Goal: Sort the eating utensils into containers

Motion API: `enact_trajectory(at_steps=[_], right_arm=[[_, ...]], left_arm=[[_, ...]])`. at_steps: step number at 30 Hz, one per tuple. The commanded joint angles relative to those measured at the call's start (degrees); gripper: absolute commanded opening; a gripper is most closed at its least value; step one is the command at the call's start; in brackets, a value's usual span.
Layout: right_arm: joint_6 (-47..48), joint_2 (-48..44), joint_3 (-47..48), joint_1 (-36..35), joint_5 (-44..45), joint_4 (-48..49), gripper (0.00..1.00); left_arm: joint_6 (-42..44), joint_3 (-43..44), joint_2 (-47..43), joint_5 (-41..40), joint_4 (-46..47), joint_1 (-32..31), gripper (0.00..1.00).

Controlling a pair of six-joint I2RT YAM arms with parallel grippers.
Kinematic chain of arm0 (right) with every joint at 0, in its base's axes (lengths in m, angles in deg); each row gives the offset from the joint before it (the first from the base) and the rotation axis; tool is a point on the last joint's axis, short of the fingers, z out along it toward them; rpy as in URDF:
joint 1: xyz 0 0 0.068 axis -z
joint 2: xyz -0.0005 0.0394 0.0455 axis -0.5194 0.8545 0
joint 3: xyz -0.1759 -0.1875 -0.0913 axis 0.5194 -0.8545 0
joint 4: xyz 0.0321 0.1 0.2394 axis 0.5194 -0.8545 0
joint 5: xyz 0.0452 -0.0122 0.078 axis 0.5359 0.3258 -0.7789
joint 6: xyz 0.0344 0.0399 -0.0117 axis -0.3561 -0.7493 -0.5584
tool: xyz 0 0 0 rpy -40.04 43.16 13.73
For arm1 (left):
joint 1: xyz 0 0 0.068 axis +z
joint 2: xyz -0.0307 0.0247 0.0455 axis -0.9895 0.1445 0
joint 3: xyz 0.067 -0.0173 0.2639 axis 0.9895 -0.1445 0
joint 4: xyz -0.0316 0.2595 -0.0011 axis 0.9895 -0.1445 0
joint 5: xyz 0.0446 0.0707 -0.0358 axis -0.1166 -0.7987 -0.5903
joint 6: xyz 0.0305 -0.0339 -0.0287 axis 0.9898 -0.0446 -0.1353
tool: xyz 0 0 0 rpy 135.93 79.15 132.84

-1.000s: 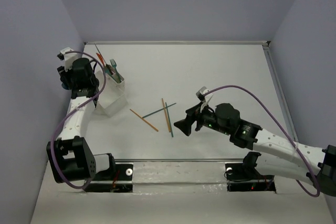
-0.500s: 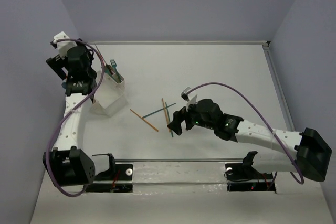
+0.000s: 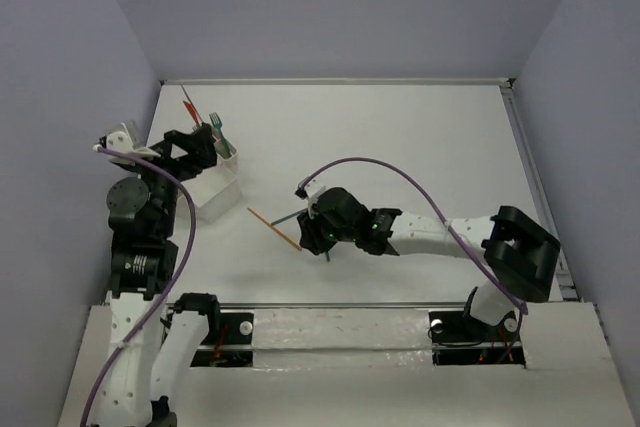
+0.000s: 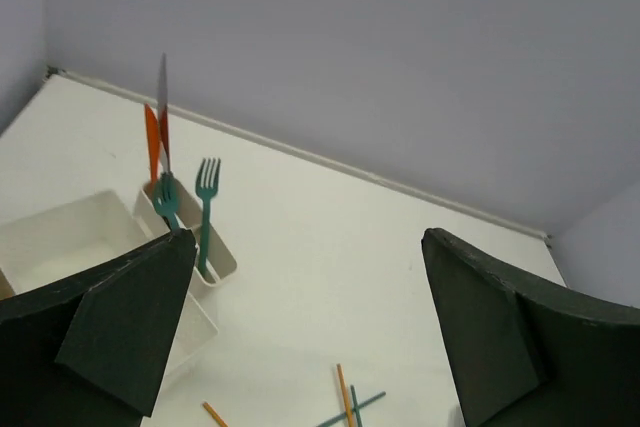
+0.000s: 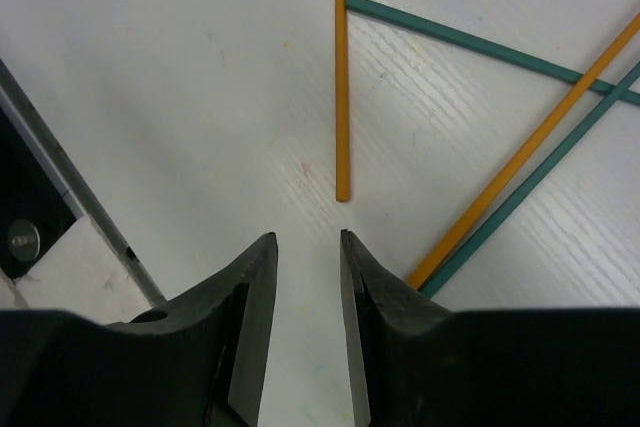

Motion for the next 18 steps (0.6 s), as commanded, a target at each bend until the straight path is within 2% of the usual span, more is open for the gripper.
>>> enact_trajectory(at_steps=[1,5,8,18], right_arm=[[1.58,5.4,6.7,-0.75,3.6,-3.58,0.41],[2.72,12.25,11.19,-1.28,7.11,-6.58,0.48],[2.9,16.55,14.26,-1.28,7.92,-8.77,0.5],[3.34,23.34,20.07,-2.51,8.62,-12.82,0.47]], left_arm=[[-3.99,-9.28,-6.74,12.43,-3.69,0.08,0.99],[-5.84,-14.66,-13.77,14.11,-5.97,0.08,0.99],[-5.84,-16.86,-15.89,14.73,-7.38,0.08,0.99],[-4.43,-18.71,-15.55,15.96,-5.28,0.08,0.99]])
